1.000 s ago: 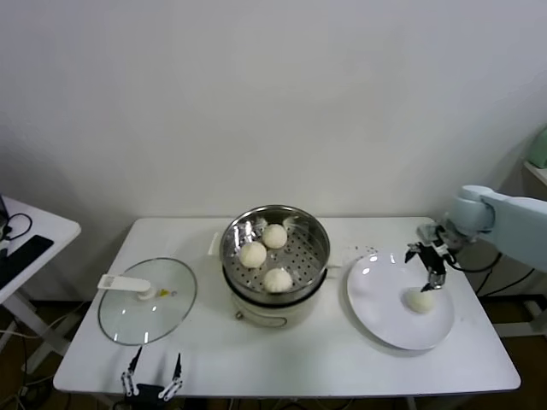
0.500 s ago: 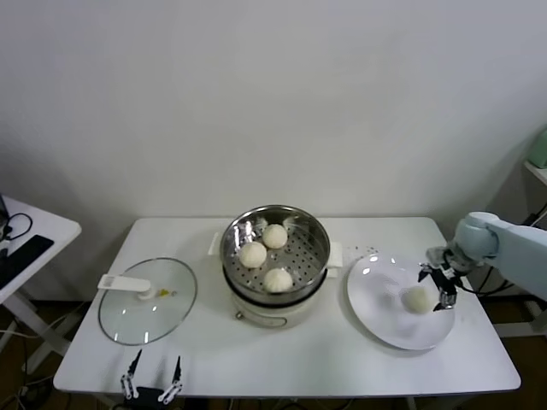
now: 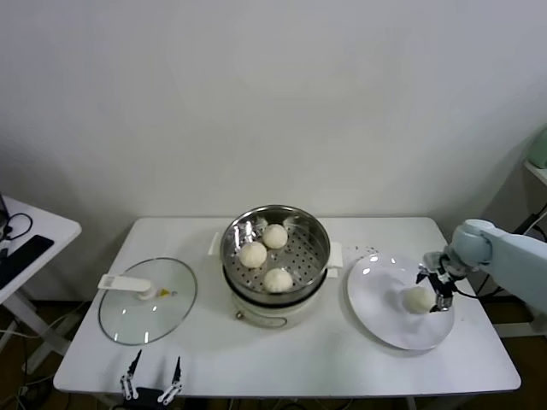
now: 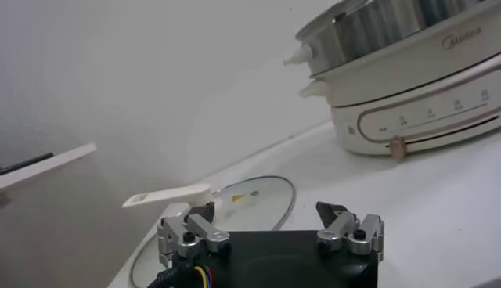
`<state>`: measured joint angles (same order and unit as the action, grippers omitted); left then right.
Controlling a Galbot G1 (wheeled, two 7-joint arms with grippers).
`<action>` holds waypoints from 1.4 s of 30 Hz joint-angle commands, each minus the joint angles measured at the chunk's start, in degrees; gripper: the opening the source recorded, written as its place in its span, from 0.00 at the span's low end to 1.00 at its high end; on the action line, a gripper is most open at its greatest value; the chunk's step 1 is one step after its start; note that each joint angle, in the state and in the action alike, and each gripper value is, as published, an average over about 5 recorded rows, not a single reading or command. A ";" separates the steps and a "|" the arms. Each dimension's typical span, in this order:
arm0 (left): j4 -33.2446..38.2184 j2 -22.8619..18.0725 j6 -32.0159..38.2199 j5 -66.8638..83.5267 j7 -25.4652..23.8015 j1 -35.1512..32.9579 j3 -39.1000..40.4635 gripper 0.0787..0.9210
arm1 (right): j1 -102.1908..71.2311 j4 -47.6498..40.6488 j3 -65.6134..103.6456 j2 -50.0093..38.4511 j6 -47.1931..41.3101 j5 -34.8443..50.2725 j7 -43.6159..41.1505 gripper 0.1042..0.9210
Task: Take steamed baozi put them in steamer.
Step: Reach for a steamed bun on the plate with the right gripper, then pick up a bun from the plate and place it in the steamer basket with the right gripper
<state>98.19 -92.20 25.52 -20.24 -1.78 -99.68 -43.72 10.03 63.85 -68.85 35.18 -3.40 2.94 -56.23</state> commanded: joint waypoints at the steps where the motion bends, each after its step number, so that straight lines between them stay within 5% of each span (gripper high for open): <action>1: -0.18 -1.77 0.01 -0.07 0.00 0.10 0.04 0.88 | -3.18 -0.98 3.50 0.46 -0.02 -1.46 0.23 0.88; 15: 0.02 -1.76 0.10 -0.10 0.02 -0.04 -0.06 0.88 | 1.32 0.82 1.24 0.22 0.05 -1.09 0.11 0.72; 30: 1.42 -1.57 -0.07 -0.05 0.00 -0.91 -0.22 0.88 | 48.06 16.65 -33.82 7.88 -4.93 29.16 -2.26 0.69; 42: 2.38 -1.38 0.00 0.09 -0.05 -1.49 0.00 0.88 | 50.60 20.40 -29.02 17.46 -10.16 35.99 -1.59 0.70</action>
<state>100.21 -92.20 25.48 -20.20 -1.78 -100.96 -43.85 50.50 79.29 -94.85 44.53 -9.49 28.66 -58.18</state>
